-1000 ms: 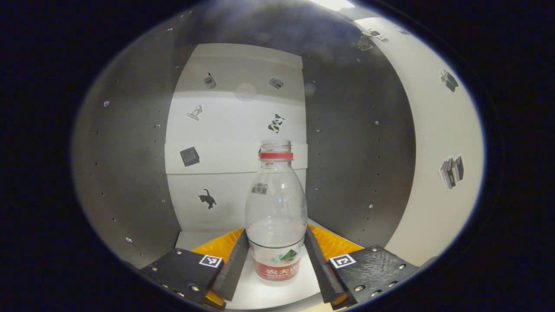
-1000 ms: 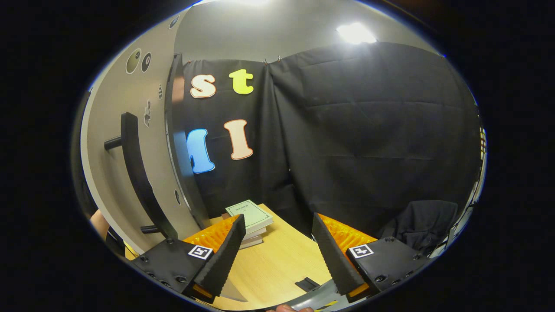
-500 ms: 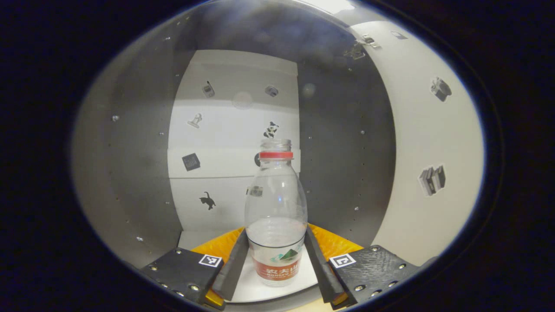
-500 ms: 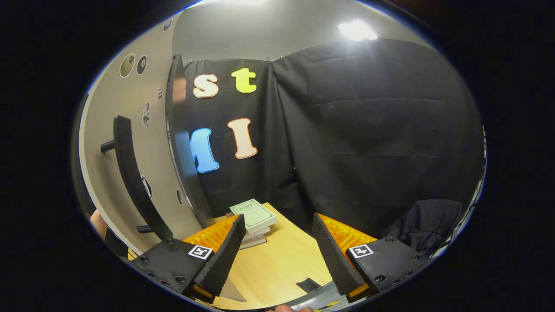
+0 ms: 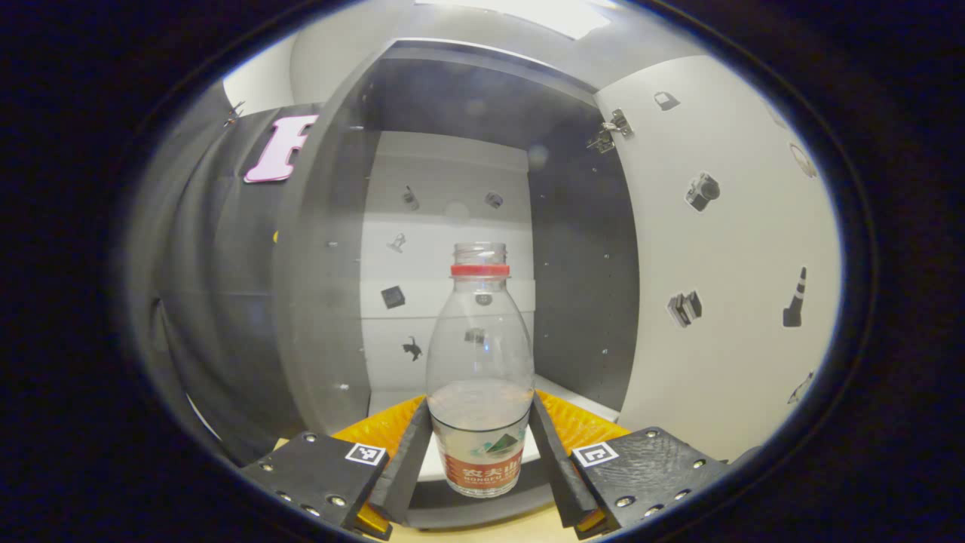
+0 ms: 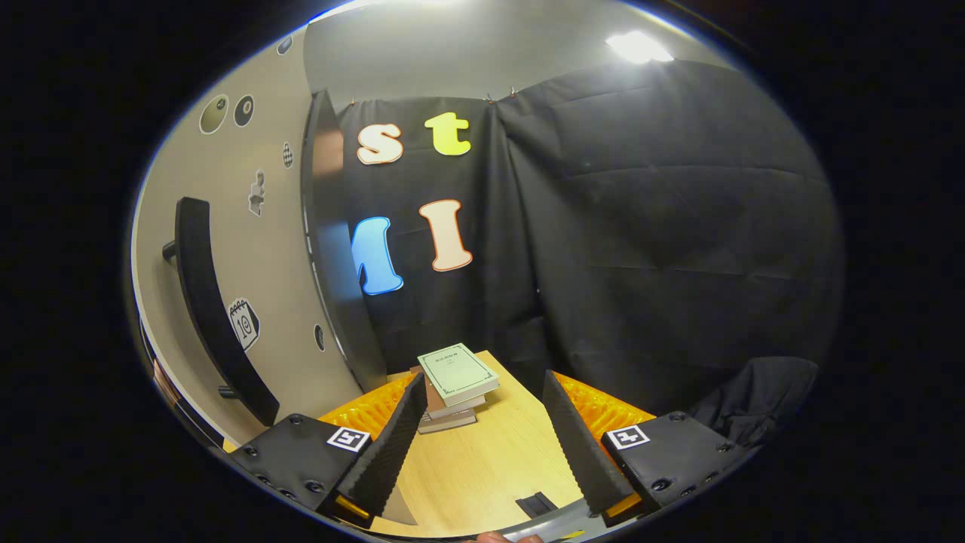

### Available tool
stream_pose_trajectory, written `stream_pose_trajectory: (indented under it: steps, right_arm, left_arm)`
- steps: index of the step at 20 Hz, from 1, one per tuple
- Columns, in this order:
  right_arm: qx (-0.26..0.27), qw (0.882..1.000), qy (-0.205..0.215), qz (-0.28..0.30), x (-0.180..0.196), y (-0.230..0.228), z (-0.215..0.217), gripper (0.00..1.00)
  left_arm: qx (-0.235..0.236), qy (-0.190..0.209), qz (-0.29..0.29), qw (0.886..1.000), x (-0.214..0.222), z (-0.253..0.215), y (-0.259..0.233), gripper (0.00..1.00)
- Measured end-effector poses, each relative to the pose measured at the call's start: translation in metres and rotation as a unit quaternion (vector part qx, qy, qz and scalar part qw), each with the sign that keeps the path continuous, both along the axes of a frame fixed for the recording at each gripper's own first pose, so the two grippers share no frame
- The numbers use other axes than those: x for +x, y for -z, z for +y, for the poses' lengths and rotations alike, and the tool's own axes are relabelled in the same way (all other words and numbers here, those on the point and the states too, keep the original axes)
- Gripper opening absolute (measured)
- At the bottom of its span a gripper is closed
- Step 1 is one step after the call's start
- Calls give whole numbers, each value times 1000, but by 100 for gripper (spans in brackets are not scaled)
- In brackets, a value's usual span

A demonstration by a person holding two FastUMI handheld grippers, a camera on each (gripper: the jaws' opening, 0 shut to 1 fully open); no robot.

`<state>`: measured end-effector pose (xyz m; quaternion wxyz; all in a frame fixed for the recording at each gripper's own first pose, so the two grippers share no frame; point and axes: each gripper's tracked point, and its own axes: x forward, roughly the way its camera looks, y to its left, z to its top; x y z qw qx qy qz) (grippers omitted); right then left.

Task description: Open the cabinet door with the right hand, grasp the bottle in the cabinet with the left hand and place it on the coaster, then close the cabinet door with the right hand.

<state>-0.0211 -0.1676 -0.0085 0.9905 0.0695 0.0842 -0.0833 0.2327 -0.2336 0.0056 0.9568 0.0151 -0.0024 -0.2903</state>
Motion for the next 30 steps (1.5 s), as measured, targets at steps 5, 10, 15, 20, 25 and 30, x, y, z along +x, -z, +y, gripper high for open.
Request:
stream_pose_trajectory:
  steps: [5, 10, 15, 20, 25, 30]
  right_arm:
    - [5, 998, -62, 4, 12, 6, 9, 98]
    - [-6, 995, -96, 6, 13, 17, 4, 98]
    - [-18, 994, -102, 26, 5, 35, 3, 98]
    - [-34, 992, -115, 26, -2, 42, 8, 98]
    - [-23, 992, -116, 50, -7, 65, 13, 98]
    - [-36, 990, -121, 60, -13, 75, 24, 98]
  left_arm:
    - [23, -85, 31, 996, -52, 70, 61, 75]
    - [25, -157, 62, 985, -118, 121, 152, 75]
    - [55, -197, 82, 975, -161, 142, 241, 75]
    - [52, -232, 82, 968, -175, 152, 288, 72]
    - [50, -237, 93, 966, -183, 147, 329, 72]
    - [57, -239, 91, 965, -184, 146, 345, 72]
